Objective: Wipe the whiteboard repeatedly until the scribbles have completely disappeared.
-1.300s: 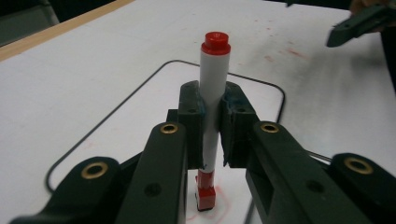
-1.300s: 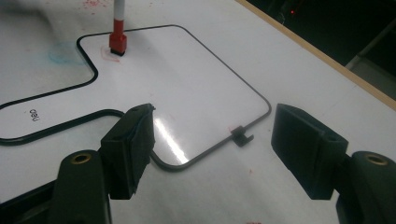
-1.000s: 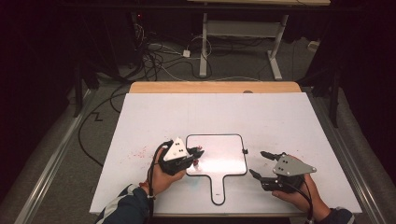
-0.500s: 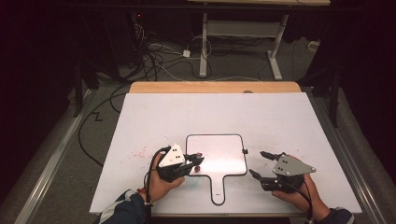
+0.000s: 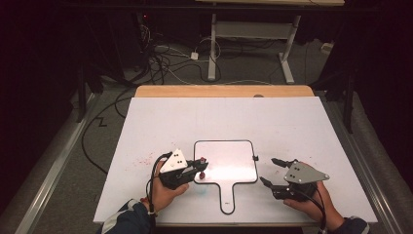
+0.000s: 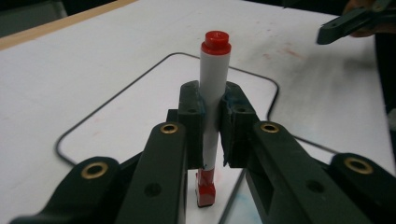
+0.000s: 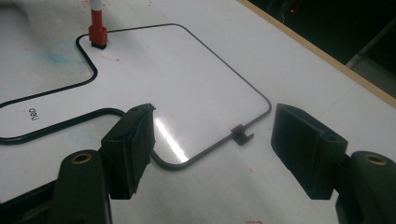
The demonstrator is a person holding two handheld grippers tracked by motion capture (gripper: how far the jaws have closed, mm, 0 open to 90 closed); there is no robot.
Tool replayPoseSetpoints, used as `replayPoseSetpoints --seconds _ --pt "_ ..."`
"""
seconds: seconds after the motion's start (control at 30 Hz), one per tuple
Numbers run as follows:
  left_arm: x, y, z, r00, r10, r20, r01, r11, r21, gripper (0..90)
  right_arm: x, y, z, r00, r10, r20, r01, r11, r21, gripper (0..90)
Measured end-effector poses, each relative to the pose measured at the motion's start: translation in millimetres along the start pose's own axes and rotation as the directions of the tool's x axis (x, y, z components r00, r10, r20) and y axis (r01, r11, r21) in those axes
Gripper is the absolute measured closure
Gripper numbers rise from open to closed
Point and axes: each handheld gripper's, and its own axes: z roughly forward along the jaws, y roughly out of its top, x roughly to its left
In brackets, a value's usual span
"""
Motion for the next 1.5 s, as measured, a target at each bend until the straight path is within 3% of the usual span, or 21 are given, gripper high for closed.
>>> replayPoseSetpoints --seconds 0.13,0.27,0.43,0.6,1.03,1.1,1.17,1.27,1.5 --pt "-9.3 6.1 13.4 0.9986 0.044 0.028 -0.044 0.999 0.001 78.4 0.5 1.3 -0.3 1.0 -0.004 0.001 0.004 1.0 -0.003 31.0" --pt "-6.0 11.5 22.7 0.9962 0.084 0.023 -0.085 0.9964 0.008 78.3 1.0 1.3 1.7 1.0 -0.003 -0.002 0.003 1.0 0.001 31.0" --pt "9.5 12.2 30.0 0.9987 0.044 0.027 -0.043 0.9988 -0.023 78.4 0.8 0.3 2.9 1.0 -0.007 -0.006 0.007 1.0 0.003 31.0" --pt "9.6 13.1 35.5 0.9975 0.042 0.058 -0.04 0.9986 -0.036 78.4 -0.3 -0.5 1.9 1.0 0.0 -0.002 0.0 1.0 0.004 31.1" --pt "5.7 0.8 3.7 0.9964 0.036 0.077 -0.035 0.9994 -0.005 78.4 -0.6 -0.7 -1.3 1.0 0.004 0.003 -0.004 1.0 0.0 31.1" --pt "5.9 2.8 1.4 0.997 0.028 0.073 -0.029 0.9994 0.018 78.4 -0.4 -0.4 -0.7 1.0 0.003 0.002 -0.003 1.0 0.001 31.1" --pt "5.4 4.7 -0.1 0.9967 0.049 0.064 -0.051 0.998 0.036 78.4 0.3 0.3 0.0 1.0 0.0 0.0 0.0 1.0 0.0 31.1" --pt "8.7 4.3 -1.0 0.9975 0.061 0.036 -0.062 0.9974 0.036 78.4 0.5 1.0 0.5 1.0 -0.001 -0.002 0.001 1.0 -0.004 31.2" --pt "31.4 10.2 17.3 0.9997 0.024 -0.002 -0.024 0.9997 0.001 78.4 0.4 0.6 3.0 1.0 -0.003 -0.008 0.003 1.0 0.002 31.2"
